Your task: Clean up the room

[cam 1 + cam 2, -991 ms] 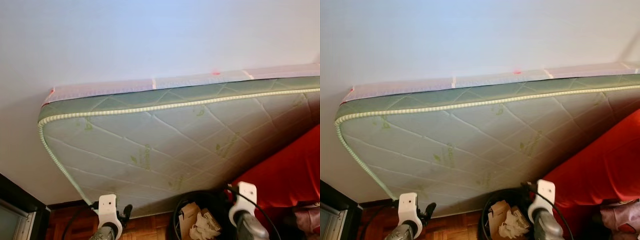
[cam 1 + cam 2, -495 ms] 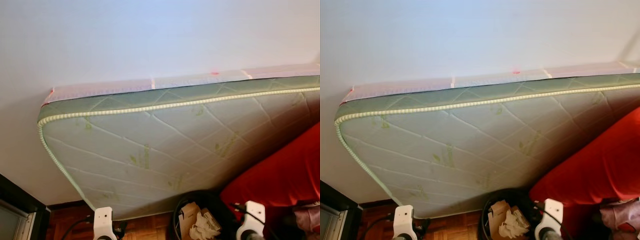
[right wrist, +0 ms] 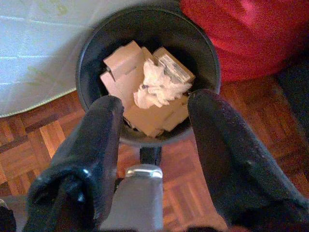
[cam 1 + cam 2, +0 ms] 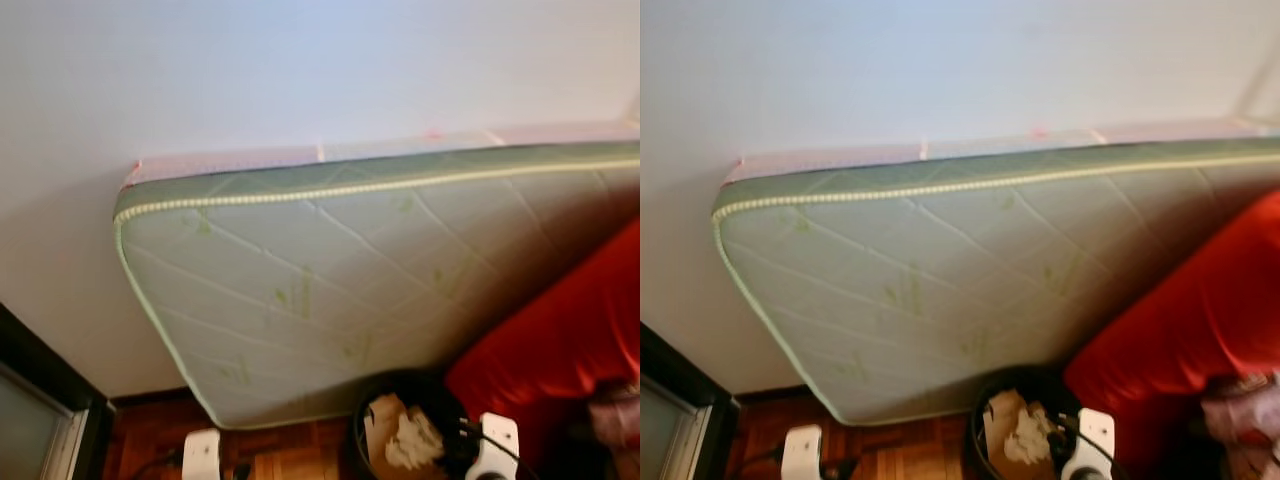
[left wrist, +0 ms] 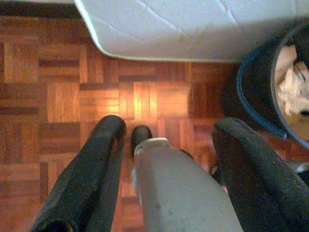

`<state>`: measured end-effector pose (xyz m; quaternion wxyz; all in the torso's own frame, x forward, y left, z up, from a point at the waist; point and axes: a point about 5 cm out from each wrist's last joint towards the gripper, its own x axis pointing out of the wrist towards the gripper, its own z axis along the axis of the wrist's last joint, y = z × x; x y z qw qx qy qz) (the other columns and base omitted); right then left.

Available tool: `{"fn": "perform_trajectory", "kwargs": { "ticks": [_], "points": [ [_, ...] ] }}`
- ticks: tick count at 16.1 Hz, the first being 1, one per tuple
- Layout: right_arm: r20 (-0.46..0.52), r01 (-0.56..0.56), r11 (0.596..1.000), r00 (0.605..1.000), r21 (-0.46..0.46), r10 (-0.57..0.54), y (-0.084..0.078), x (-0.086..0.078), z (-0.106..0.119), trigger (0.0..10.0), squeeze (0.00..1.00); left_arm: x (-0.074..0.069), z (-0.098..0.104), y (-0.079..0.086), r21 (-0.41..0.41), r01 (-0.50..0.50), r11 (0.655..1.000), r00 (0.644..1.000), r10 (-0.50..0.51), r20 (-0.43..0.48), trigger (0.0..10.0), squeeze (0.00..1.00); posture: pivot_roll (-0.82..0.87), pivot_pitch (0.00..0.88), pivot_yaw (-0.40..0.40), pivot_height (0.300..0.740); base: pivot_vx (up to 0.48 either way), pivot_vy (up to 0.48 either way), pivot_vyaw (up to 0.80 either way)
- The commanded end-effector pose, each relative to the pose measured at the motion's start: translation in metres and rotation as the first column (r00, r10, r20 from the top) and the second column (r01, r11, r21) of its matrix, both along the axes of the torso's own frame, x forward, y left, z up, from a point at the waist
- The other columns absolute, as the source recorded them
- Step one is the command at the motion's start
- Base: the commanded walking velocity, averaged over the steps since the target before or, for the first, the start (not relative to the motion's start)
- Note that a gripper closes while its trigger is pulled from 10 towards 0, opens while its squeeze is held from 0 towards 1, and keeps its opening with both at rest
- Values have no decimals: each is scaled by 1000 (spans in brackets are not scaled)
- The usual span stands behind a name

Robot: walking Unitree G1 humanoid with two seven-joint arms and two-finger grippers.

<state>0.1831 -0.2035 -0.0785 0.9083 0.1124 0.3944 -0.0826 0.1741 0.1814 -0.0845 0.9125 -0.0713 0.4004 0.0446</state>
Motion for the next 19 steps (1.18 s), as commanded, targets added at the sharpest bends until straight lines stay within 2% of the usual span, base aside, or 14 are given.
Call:
{"fn": "perform_trajectory", "kwargs": {
  "ticks": [1,2,3,4,5,7,12,13,14,16,19],
  "points": [
    [-26,2,1000,1000,0,-2,-2,-5,-2,10000,0,-2,-2,-6,-5,10,1000,1000,-10,-14,10000,0,123,4,-25,736,-247,0,0],
    [-27,0,1000,1000,2,0,-2,-5,-3,10000,0,-2,-2,-7,-6,10,1000,1000,-10,-15,10000,0,123,4,-25,736,-247,0,0],
    [-32,-7,1000,999,3,7,-2,-6,-3,10000,0,-4,-2,0,-2,3,1000,1000,-3,-16,10000,0,123,1,-26,736,-247,0,0],
    [-35,-12,1000,999,4,13,-1,-6,-3,10000,0,-6,-1,9,4,-5,1000,1000,5,-15,10000,0,121,0,-26,736,-247,0,0],
    [-36,-17,1000,999,7,17,0,-7,-4,10000,0,-7,1,27,15,-20,1000,1000,20,-14,10000,0,121,0,-25,736,-247,0,0],
    [-39,-17,1000,999,6,18,0,-7,-4,10000,0,-9,2,38,21,-35,999,999,35,-16,10000,0,118,0,-24,736,-247,0,0],
    [-48,-23,1000,999,9,23,0,-9,-5,10000,0,-9,-4,12,10,-17,1000,999,17,-47,10000,0,116,0,-28,736,-97,0,0],
    [-48,-22,1000,999,9,23,0,-9,-5,10000,0,-9,-4,12,8,-18,1000,999,18,-48,10000,0,117,0,-29,736,0,0,0],
    [-50,-21,1000,999,10,22,0,-9,-5,10000,0,-13,-3,24,16,-32,999,998,33,-53,10000,0,117,0,-30,736,0,0,0],
    [-59,-26,1000,998,7,26,0,-10,-6,10000,0,-15,-2,36,26,-42,999,998,44,-53,10000,0,115,0,-28,736,0,0,-353],
    [-68,-43,999,997,11,44,2,-10,-6,10000,0,-4,0,19,22,-15,1000,1000,15,-27,10000,0,114,0,-28,736,0,0,-796]
  ]
}}
